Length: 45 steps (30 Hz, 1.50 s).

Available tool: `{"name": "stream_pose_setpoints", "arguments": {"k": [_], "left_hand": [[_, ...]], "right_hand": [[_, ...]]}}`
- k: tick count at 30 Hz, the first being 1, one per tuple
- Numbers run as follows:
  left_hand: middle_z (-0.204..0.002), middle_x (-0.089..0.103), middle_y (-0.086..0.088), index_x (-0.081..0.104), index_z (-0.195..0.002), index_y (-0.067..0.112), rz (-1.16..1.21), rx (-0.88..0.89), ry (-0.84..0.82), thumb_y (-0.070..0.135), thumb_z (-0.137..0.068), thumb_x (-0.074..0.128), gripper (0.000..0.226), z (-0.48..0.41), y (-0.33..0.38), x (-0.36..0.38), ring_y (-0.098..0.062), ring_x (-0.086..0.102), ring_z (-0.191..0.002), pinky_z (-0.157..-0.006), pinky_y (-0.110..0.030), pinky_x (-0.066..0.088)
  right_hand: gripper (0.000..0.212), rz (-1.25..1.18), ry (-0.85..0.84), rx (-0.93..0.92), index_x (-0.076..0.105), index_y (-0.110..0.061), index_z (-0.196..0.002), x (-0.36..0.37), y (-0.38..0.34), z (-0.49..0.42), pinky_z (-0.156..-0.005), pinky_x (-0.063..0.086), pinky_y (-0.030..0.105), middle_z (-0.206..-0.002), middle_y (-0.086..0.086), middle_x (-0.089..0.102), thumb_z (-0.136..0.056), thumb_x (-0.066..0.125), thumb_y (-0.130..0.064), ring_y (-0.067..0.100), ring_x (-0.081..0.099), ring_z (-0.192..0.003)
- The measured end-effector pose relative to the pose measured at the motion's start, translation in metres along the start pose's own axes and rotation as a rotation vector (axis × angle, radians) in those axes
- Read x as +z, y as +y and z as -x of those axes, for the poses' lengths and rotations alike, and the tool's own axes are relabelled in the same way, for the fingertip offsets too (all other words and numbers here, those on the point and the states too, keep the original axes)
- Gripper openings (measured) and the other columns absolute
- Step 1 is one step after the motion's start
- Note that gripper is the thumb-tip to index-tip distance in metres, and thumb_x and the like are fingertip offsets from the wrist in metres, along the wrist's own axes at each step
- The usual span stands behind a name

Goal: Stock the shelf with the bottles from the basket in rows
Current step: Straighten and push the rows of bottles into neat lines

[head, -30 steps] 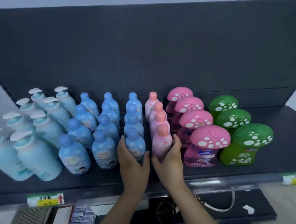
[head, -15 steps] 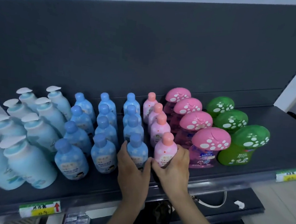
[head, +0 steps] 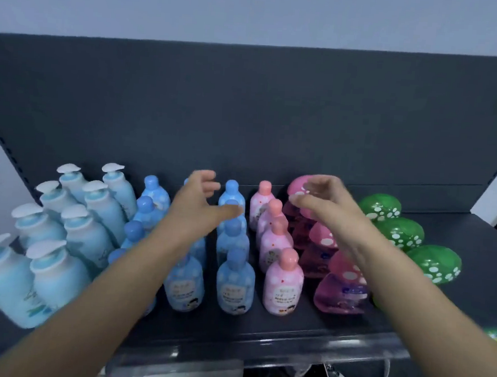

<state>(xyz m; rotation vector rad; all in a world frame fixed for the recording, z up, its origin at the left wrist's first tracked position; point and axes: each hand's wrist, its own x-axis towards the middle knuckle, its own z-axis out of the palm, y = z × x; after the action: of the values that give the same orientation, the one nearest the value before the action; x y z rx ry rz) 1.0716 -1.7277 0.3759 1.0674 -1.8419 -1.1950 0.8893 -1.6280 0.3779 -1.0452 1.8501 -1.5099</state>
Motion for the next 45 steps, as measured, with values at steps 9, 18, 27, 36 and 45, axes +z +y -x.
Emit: {"name": "stream_pose_setpoints", "arguments": {"k": [9, 18, 27, 36, 45], "left_hand": [[-0.099, 0.052, 0.0, 0.053, -0.11, 0.014, -0.65, -0.232, -0.282, 0.024, -0.082, 0.066, 0.033, -0.032, -0.032, 0.032, -0.008, 0.046, -0.07, -0.052, -0.022, 0.033], [-0.08, 0.043, 0.006, 0.048, -0.082, 0.021, -0.554, -0.166, -0.321, 0.013, -0.08, 0.067, 0.021, -0.041, -0.044, 0.031, -0.015, 0.048, -0.076, -0.065, -0.025, 0.042], [-0.09, 0.054, 0.0, 0.048, -0.097, 0.016, -0.424, -0.088, -0.26, 0.021, -0.063, 0.086, 0.051, -0.05, -0.017, 0.006, -0.018, 0.057, -0.074, -0.068, -0.032, 0.054], [-0.117, 0.059, 0.0, 0.058, -0.115, 0.014, -0.762, -0.17, -0.38, 0.028, -0.086, 0.062, 0.033, -0.079, -0.02, 0.033, -0.019, 0.056, -0.104, -0.078, -0.027, 0.042], [-0.12, 0.054, -0.002, 0.054, -0.119, 0.015, -0.809, -0.18, -0.422, 0.019, -0.094, 0.039, 0.029, -0.084, -0.024, 0.035, -0.022, 0.053, -0.11, -0.082, -0.029, 0.04]], "right_hand": [[0.042, 0.44, -0.324, 0.283, 0.052, -0.01, -0.11, 0.029, 0.029, -0.035, -0.079, 0.053, 0.04, -0.098, 0.008, 0.052, -0.074, 0.072, -0.003, 0.024, 0.054, -0.09], [0.031, 0.745, -0.363, 0.107, 0.062, -0.013, -0.099, 0.026, 0.035, -0.039, -0.067, 0.048, 0.027, -0.089, 0.004, 0.059, -0.072, 0.075, -0.009, 0.019, 0.054, -0.077], [0.036, 0.342, -0.336, 0.178, 0.054, -0.017, -0.102, 0.005, 0.012, -0.054, -0.075, 0.05, 0.035, -0.097, -0.001, 0.053, -0.073, 0.077, -0.019, 0.016, 0.053, -0.089], [0.024, 0.502, -0.382, 0.309, 0.06, -0.014, -0.093, 0.035, 0.025, -0.09, -0.088, 0.052, 0.049, -0.102, 0.011, 0.059, -0.073, 0.072, -0.008, 0.031, 0.06, -0.105], [0.042, 0.635, -0.38, 0.303, 0.061, -0.002, -0.108, 0.041, 0.033, -0.096, -0.08, 0.056, 0.046, -0.109, 0.022, 0.065, -0.071, 0.077, -0.013, 0.034, 0.066, -0.095]]}}
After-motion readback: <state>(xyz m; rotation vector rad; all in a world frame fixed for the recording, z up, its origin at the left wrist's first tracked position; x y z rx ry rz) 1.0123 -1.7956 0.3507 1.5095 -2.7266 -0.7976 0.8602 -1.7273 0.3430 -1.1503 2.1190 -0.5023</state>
